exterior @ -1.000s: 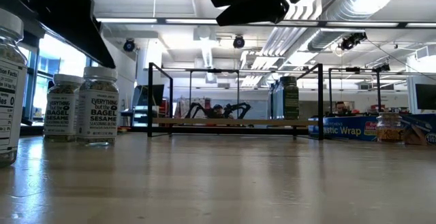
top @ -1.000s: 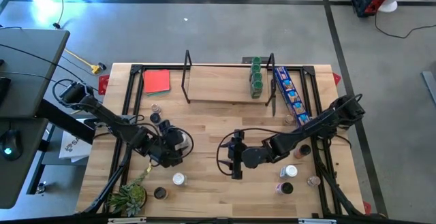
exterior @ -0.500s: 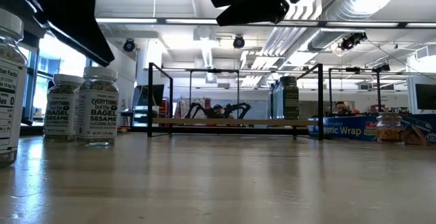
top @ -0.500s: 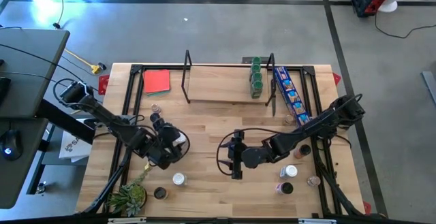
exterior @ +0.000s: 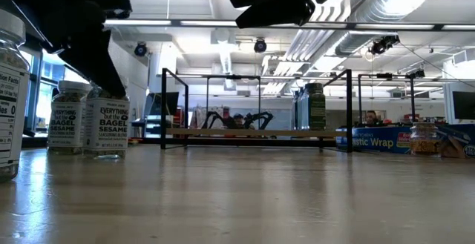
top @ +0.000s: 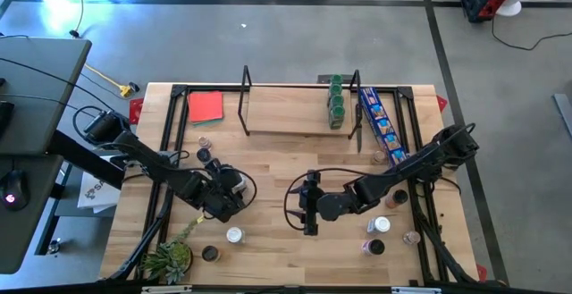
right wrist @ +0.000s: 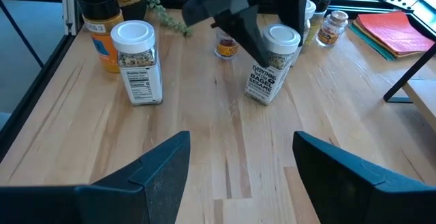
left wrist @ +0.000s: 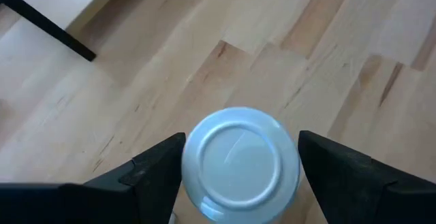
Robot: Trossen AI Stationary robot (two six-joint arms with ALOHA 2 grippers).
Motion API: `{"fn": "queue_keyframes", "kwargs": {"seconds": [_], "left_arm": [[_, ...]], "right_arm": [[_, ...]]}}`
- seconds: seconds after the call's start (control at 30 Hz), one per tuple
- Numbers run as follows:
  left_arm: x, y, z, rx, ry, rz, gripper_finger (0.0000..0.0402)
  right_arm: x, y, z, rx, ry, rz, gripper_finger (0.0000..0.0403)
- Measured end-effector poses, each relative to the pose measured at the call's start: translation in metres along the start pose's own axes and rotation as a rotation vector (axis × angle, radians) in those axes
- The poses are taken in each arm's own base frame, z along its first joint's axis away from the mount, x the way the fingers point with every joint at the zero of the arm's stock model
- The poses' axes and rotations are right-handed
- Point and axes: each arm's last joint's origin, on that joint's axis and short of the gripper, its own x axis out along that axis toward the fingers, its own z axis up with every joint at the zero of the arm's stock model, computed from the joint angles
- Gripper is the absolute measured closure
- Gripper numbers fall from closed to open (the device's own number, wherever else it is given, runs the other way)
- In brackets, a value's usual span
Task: Shelf spices
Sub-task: Put the middle left white seasoning bottle on the shelf
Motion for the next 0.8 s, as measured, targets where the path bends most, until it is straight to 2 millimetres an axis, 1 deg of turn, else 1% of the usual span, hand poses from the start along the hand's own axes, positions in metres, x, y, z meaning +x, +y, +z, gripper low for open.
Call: {"fn": "queue_keyframes", "kwargs": {"seconds": [0.1, 0.27, 0.3, 0.4, 0.5, 0.6, 0.7, 0.8], "left_arm": [[0.002, 0.000, 0.000, 0.000, 0.003, 0.006, 0.0147], [0.003, 0.000, 0.001, -0.004, 0.012, -0.005, 0.0199], [0.003, 0.000, 0.002, 0.003, 0.015, -0.010, 0.0205], [0.002, -0.002, 0.004, 0.037, 0.015, -0.024, 0.0205], [-0.004, -0.008, 0.012, 0.043, 0.019, -0.069, 0.0205], [-0.016, -0.016, 0.030, 0.033, -0.009, -0.128, 0.0205], [-0.029, -0.022, 0.052, 0.060, -0.042, -0.191, 0.0205], [-0.042, -0.024, 0.083, 0.051, -0.085, -0.259, 0.0205]], "right_arm": [[0.000, 0.000, 0.000, 0.003, 0.000, 0.000, 0.0148], [0.000, 0.000, 0.000, 0.003, 0.000, 0.000, 0.0148], [0.000, 0.000, 0.000, 0.002, 0.000, 0.000, 0.0148], [0.000, 0.000, 0.000, -0.002, 0.000, 0.000, 0.0148], [-0.005, 0.002, -0.003, -0.046, 0.038, 0.006, 0.0148], [-0.021, 0.008, -0.004, -0.082, 0.080, 0.019, 0.0148], [-0.047, 0.009, -0.002, -0.075, 0.125, 0.021, 0.0148], [-0.076, 0.008, -0.002, -0.058, 0.155, -0.036, 0.0148]]}}
